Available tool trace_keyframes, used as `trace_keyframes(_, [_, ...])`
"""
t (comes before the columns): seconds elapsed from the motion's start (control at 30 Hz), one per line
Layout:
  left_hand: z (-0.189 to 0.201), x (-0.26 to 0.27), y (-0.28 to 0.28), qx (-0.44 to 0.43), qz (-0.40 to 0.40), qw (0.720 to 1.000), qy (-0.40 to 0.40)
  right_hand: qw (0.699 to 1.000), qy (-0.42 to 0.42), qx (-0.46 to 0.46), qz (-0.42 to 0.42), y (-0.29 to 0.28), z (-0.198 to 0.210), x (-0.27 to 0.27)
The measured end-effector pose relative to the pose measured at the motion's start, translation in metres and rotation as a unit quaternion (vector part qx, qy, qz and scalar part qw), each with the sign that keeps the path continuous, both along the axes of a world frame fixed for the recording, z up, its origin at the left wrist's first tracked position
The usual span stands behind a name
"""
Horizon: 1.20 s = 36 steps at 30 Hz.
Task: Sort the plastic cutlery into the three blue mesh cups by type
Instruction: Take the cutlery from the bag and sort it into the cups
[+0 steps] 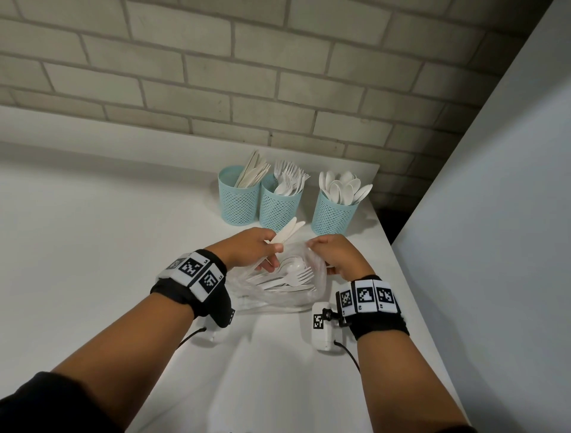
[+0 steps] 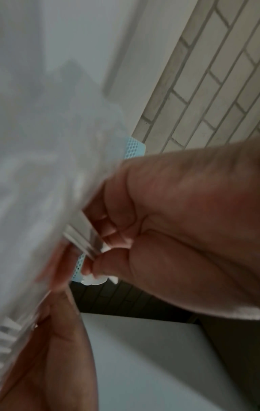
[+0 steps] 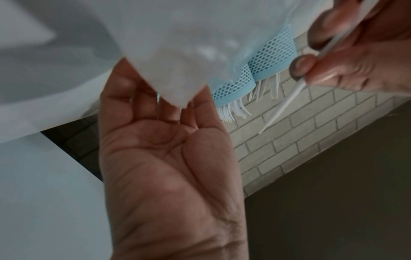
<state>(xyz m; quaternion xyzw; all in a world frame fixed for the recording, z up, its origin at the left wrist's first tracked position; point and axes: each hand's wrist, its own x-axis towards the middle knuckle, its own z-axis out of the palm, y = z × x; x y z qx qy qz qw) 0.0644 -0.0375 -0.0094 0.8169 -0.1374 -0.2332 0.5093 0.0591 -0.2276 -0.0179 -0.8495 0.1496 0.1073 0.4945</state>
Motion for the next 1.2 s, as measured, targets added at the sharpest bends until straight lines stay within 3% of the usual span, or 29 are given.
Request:
trace_keyframes(0.13, [0.001, -0.001, -0.005, 0.009, 0.029, 0.999, -0.012, 1.0, -0.008, -0.007, 0.013, 0.001, 0.005, 0.0])
trace_keyframes(0.2, [-0.005, -0.002, -0.009, 0.11, 0.002, 0.992, -0.058, 1.0, -0.014, -0.007, 0.017, 0.002, 0.004, 0.001])
trace_keyframes(0.3, [-0.017, -0.007, -0.014, 0.253, -0.034, 0.959, -0.123, 1.0, -0.019, -0.005, 0.018, 0.002, 0.004, 0.001])
trace_keyframes(0.4, [-0.019, -0.01, -0.019, 0.262, -0.04, 0.955, -0.136, 1.0, -0.02, -0.003, 0.017, 0.001, 0.002, 0.001])
trace_keyframes(0.63, [-0.016, -0.019, -0.014, 0.348, -0.14, 0.907, -0.193, 1.0, -0.016, -0.011, 0.016, 0.003, 0.0, 0.002])
trace_keyframes(0.87, [-0.011, -0.014, -0.014, 0.306, -0.105, 0.92, -0.22, 0.999, -0.029, -0.022, 0.01, 0.003, 0.0, 0.002])
trace_keyframes(1.2, [-0.002, -0.007, -0.01, 0.212, -0.046, 0.96, -0.175, 0.999, -0.018, -0.036, 0.027, 0.004, 0.003, 0.0])
